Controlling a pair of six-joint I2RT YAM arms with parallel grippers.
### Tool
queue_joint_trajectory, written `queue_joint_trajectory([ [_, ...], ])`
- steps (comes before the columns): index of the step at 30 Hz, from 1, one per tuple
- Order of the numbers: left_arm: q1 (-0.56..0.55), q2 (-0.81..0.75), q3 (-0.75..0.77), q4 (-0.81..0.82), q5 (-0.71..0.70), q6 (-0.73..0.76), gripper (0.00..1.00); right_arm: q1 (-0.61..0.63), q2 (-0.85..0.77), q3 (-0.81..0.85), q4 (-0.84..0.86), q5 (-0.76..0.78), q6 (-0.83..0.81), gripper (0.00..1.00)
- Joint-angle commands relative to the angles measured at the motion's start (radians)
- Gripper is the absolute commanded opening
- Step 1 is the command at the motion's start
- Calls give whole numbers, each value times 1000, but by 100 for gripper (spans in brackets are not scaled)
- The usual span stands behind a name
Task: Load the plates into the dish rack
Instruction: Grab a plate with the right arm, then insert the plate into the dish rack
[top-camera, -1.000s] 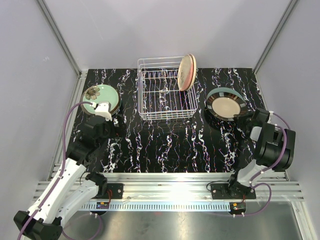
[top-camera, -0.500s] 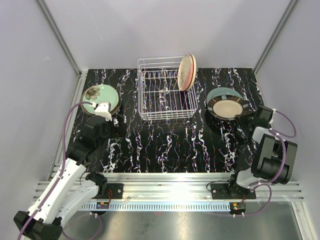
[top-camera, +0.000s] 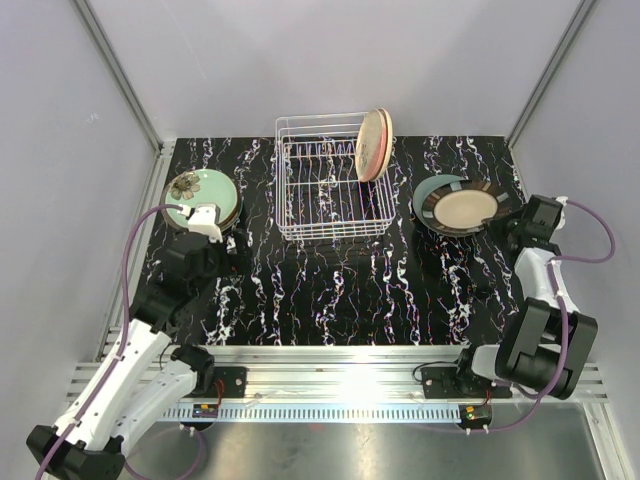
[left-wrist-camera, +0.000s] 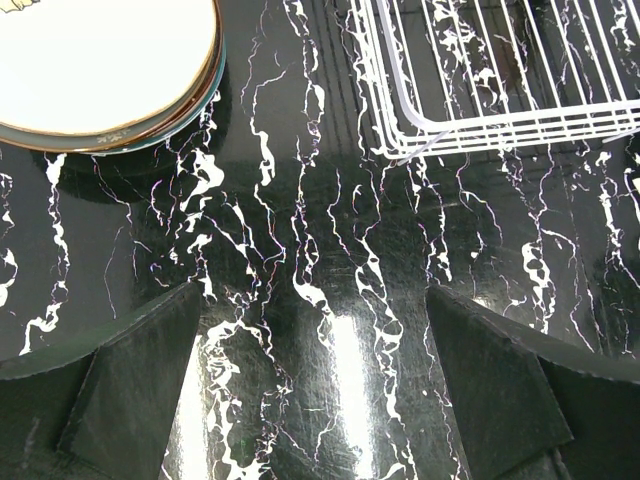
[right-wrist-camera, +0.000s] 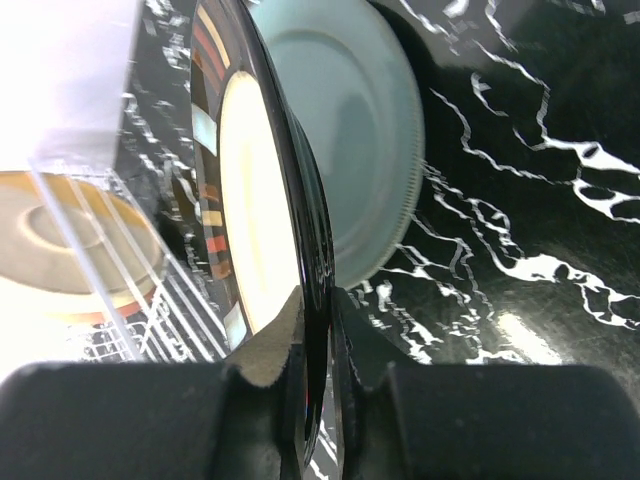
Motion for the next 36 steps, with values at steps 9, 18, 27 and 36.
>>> queue_joint_trajectory([
  [9,5,-29,40,37,23,14,94,68,-169,290,-70,-45,-87,0],
  [18,5,-25,40,37,17,12,99,312,-112,506,-204,105,-228,0],
  [27,5,-15,42,37,17,12,99,487,0,696,-244,157,-314,0],
  [36,5,-15,43,34,-15,14,99,727,220,954,-334,480,-464,0],
])
